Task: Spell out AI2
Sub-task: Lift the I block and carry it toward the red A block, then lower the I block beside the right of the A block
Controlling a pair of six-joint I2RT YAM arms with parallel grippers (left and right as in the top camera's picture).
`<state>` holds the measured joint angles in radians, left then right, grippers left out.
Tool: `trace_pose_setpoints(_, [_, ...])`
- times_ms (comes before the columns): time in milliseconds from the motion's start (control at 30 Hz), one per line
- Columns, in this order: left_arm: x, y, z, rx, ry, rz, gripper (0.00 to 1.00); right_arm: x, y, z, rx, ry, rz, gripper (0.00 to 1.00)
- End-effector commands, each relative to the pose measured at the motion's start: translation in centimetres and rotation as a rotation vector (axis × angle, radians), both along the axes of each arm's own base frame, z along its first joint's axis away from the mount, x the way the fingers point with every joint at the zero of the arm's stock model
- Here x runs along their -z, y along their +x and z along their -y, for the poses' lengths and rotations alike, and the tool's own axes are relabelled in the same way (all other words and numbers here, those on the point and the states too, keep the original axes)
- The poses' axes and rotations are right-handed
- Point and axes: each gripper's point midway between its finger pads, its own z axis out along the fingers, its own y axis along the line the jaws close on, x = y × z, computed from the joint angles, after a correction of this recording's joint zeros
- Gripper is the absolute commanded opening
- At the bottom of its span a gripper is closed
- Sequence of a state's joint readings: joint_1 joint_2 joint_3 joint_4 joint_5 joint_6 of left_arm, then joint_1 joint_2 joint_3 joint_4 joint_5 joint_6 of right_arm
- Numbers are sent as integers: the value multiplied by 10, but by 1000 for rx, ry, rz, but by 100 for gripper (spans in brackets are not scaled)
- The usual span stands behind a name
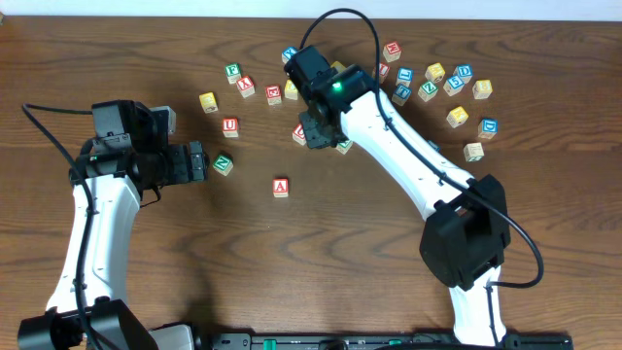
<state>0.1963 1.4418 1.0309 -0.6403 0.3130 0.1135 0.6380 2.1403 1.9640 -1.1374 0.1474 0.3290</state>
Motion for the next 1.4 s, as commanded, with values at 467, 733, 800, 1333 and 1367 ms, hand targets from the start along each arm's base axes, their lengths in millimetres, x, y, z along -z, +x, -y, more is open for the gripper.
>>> trace_pose_setpoints(467, [-11,3,0,20,4,28,97,71,-43,-3,-62,-51,-107,2])
trace_pose_setpoints(733, [-11,3,0,20,3,28,97,71,-54,-33,-118,-25,-75,5])
trace_pose_setpoints(800, [-11,3,0,20,4,28,97,71,-58,-38,-121,-20,-72,5])
trace_pose_setpoints(1333, [-11,3,0,20,3,27,97,70,-63,-50,-129,-16,-50,5])
trace_pose_setpoints(1367, [-11,3,0,20,3,27,97,71,-62,-49,-127,-20,-45,4])
